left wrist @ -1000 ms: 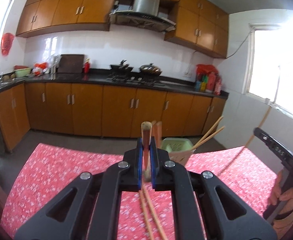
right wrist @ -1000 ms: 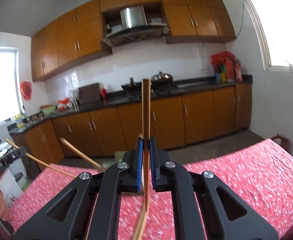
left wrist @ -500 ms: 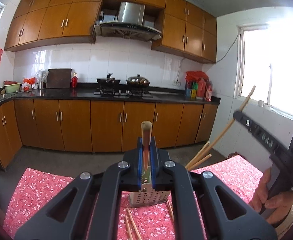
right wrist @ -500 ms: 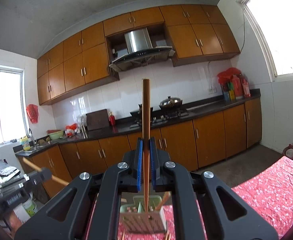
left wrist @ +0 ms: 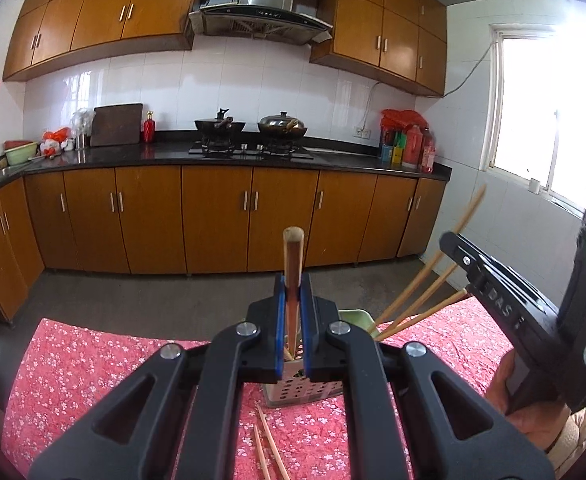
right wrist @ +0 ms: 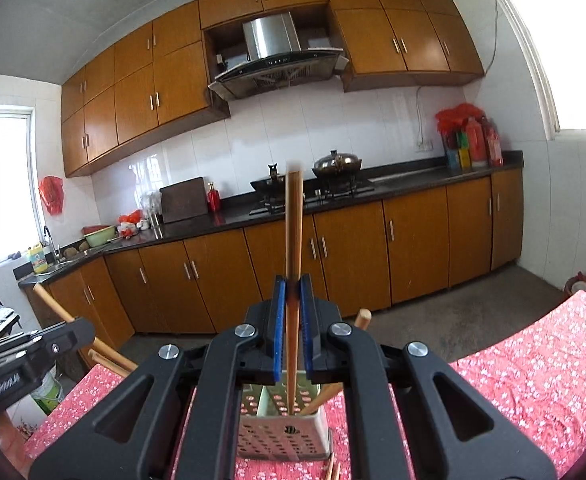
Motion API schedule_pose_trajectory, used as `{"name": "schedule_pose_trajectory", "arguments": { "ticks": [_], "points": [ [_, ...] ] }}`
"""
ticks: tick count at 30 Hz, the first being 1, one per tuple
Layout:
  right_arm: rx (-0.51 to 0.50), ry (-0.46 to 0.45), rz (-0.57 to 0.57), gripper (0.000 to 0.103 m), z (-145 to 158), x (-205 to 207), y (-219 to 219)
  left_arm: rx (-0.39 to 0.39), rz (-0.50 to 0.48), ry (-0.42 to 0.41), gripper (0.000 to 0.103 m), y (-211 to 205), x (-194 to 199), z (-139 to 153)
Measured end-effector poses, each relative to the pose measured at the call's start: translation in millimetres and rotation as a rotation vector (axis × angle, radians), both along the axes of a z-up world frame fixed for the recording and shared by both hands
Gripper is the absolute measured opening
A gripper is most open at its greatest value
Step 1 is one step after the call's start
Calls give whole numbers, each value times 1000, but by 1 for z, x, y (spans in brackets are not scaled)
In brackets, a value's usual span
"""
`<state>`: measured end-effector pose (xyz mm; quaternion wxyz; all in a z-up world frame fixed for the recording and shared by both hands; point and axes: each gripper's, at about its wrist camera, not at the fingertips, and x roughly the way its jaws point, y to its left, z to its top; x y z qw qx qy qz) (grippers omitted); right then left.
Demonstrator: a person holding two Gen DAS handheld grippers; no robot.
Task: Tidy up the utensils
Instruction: 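Open the right gripper over the holder while the left gripper releases its chopstick inside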
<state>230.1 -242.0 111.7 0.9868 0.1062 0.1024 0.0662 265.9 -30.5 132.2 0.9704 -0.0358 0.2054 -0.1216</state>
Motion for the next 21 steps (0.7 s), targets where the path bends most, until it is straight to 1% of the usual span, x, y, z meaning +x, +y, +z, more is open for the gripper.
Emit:
{"name": "schedule_pose_trajectory", "arguments": {
  "ticks": [1, 2, 3, 10, 14, 17, 19, 21],
  "points": [
    [-4, 4, -3, 15, 0, 0, -1, -4, 2, 0, 8, 2, -1, 0],
    [-7, 5, -7, 27, 1, -2, -1, -7, 6, 0, 8, 3, -1, 0],
    [-8, 4, -10, 35, 2, -3, -2, -9, 10, -1, 9, 5, -2, 0],
    [-43, -19, -22, 36, 13, -30, -6, -42, 45, -37, 12, 23, -23, 11],
    [-42, 0, -35, 36, 13, -50, -12, -57, 71, -53, 12, 34, -41, 16],
    [-31, 47, -42, 36, 2, -66, -20, -55, 92, -55, 12, 43, -59, 12],
    [-24, 103, -36, 36, -14, -71, -23, -49, 108, -38, 13, 49, -69, 2],
    [-28, 187, -27, 36, -40, -73, -23, -33, 124, 0, 14, 54, -78, -17]
  ]
}}
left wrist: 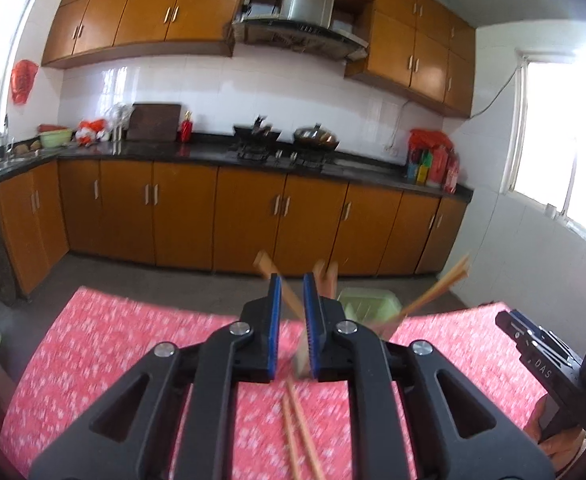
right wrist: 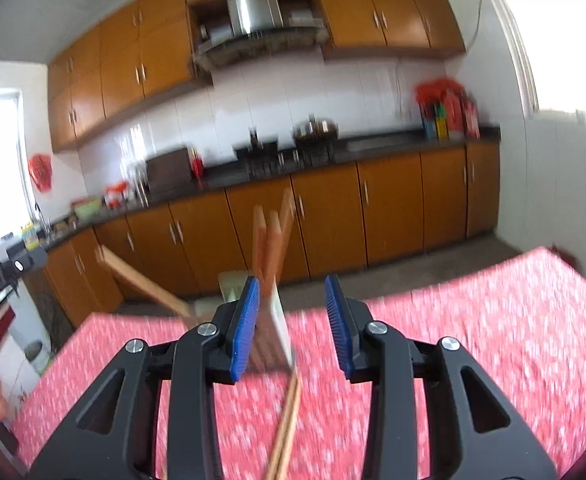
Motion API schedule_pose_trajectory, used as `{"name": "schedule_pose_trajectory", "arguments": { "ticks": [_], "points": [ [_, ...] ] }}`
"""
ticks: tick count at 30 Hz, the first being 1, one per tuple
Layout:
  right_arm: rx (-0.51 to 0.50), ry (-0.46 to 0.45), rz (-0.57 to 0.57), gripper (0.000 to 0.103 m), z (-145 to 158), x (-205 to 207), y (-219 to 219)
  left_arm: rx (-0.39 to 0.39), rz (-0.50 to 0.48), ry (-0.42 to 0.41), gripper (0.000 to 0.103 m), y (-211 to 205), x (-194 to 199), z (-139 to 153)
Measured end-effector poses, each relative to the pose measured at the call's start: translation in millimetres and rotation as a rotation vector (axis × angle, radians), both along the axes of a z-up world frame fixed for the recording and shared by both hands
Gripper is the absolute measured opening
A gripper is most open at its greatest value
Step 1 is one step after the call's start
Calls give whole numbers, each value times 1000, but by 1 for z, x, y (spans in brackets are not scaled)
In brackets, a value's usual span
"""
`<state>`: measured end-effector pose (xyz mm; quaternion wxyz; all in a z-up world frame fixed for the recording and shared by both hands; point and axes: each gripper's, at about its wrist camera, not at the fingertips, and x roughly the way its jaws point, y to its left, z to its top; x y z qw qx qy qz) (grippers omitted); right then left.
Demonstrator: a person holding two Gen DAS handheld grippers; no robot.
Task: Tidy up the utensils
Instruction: 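Open the right gripper over the holder while the left gripper releases its chopstick inside, then lower the right gripper onto another chopstick and close while the left gripper grasps one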
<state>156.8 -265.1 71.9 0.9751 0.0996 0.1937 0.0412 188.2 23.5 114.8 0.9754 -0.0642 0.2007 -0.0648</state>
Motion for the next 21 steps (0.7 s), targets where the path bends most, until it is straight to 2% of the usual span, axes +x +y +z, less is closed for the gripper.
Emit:
{"name": "schedule_pose_trajectory", "arguments": {
  "ticks": [2, 5, 10, 14, 21],
  "points": [
    [3, 95, 25, 35, -27, 2, 2, 16, 4, 50, 14, 4, -3, -21],
    [18, 245, 70, 29, -74, 4, 9, 26, 17, 143, 14, 11, -5, -59],
    [27, 412, 121, 24, -129, 4, 25, 17, 14, 293, 14, 17, -11, -122],
    [12, 458, 138, 24, -146, 3, 33, 6, -3, 370, 14, 15, -17, -154],
    [-13, 493, 135, 24, -158, 7, 35, -12, -63, 428, 14, 1, -24, -176]
  ]
}}
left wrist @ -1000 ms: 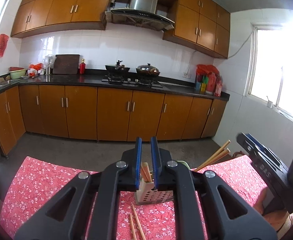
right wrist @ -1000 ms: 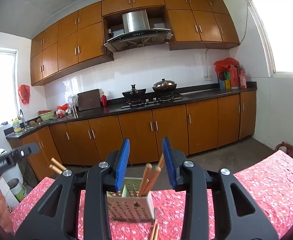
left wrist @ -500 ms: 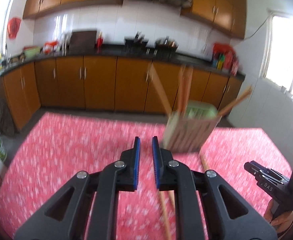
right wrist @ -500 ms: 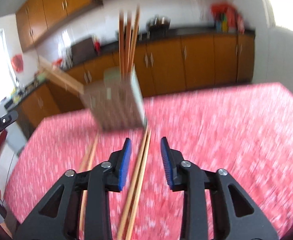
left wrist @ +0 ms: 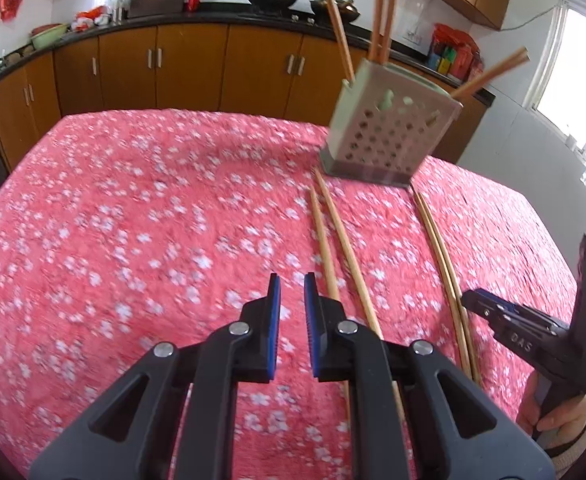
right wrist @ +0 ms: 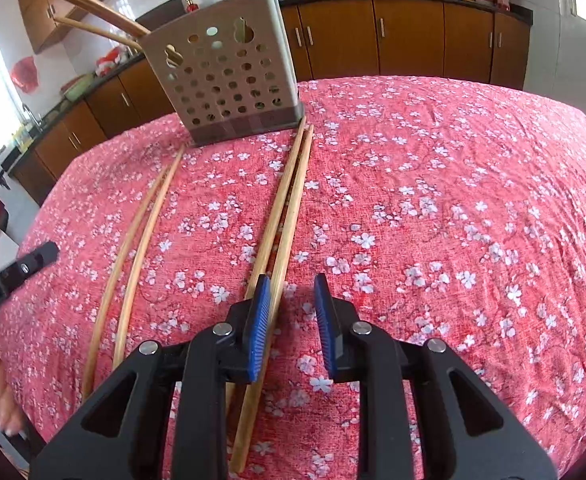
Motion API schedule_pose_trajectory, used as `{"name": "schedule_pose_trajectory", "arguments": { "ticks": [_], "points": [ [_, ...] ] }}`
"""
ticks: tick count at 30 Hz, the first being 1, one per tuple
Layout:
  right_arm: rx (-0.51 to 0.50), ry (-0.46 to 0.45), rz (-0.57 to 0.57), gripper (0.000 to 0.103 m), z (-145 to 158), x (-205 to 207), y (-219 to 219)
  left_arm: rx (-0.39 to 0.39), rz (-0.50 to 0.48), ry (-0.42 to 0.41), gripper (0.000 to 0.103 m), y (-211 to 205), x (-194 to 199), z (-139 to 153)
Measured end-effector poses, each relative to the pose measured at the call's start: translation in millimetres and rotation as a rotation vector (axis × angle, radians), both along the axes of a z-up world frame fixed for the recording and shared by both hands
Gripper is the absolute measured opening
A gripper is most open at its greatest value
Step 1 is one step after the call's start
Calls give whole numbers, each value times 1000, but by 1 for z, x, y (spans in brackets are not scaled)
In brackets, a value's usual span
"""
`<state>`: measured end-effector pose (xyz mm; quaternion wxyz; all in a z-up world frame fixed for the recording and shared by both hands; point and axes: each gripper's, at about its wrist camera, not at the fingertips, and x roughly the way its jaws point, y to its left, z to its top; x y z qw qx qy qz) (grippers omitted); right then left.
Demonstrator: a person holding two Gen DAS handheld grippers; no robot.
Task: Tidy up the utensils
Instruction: 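Lower the right gripper onto another chopstick and close while the left gripper grasps one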
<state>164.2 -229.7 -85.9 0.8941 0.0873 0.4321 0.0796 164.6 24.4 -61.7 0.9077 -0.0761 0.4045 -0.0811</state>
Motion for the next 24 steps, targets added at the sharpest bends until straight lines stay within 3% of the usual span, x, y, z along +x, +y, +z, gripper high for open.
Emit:
{"name": "schedule_pose_trajectory", "arguments": {
  "ticks": [7, 9, 15, 24],
  "points": [
    [-25, -1, 31, 23, -4, -1, 8, -5, -50, 27, 14, -20, -1, -8],
    [-82, -14, 28, 9, -4, -2, 10, -6, -57, 34, 14, -25, 0, -11],
    [-56, 7, -111, 8, 0, 8, -26, 10, -86, 61, 14, -37, -1, -20],
    [-55, 0, -126, 8, -1, 8, -39, 121, -53, 82, 8, -48, 5, -35]
  ]
}}
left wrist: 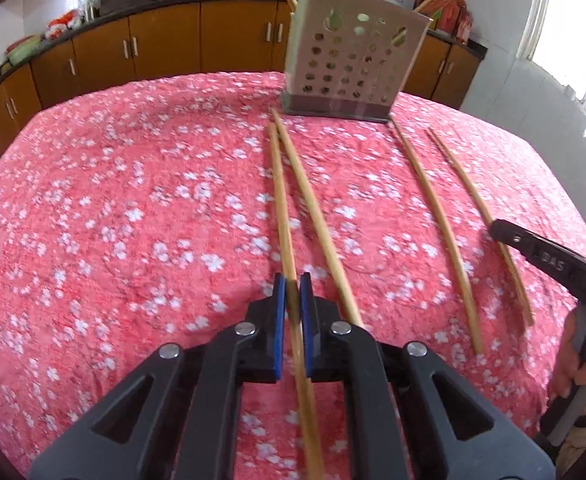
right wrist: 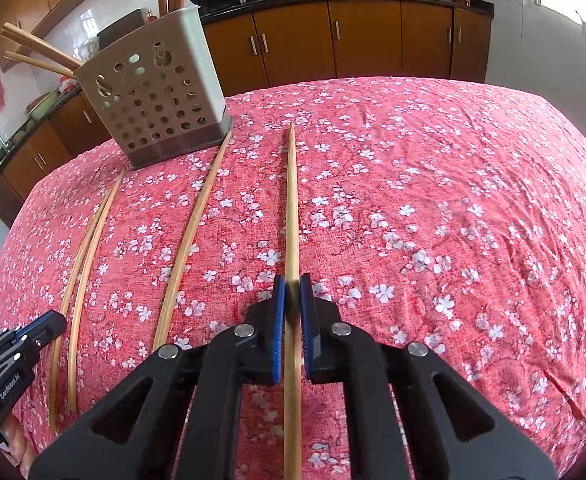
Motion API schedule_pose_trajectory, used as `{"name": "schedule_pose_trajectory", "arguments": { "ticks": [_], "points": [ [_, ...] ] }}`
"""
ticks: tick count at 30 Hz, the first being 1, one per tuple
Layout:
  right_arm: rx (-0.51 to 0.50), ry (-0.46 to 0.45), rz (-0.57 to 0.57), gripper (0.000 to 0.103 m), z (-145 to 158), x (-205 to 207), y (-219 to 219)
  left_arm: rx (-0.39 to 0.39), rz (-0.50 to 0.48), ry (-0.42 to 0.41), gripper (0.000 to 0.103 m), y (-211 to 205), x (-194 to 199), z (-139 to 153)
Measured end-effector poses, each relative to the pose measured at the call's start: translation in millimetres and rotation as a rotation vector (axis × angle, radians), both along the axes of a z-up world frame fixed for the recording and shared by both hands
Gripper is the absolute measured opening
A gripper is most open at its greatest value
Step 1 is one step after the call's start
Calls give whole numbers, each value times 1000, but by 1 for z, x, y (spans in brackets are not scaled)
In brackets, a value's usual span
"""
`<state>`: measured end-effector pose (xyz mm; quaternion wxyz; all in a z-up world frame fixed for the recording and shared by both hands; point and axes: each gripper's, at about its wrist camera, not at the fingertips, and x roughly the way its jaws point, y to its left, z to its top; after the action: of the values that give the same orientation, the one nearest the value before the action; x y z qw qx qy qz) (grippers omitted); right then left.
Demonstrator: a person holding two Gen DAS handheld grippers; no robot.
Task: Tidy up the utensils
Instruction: 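Lower the right gripper onto another chopstick and close while the left gripper grasps one, then hold the grasped chopsticks on the cloth with both grippers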
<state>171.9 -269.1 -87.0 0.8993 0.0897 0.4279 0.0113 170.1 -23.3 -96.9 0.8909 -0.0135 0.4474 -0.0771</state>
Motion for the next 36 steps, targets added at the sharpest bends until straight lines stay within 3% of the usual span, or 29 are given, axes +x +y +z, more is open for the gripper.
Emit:
{"name": "schedule_pose_trajectory", "arguments": {
  "ticks": [7, 12, 36],
  "points": [
    [-30, -14, 8, 8, 1, 6, 1, 40, 125, -3, 8, 38, 30, 1],
    [-60, -16, 10, 8, 0, 22, 1, 30, 157, -2, 9, 59, 54, 1],
    [-57, -22, 9, 9, -5, 38, -5, -1, 154, -30, 10, 69, 62, 0]
  ]
}}
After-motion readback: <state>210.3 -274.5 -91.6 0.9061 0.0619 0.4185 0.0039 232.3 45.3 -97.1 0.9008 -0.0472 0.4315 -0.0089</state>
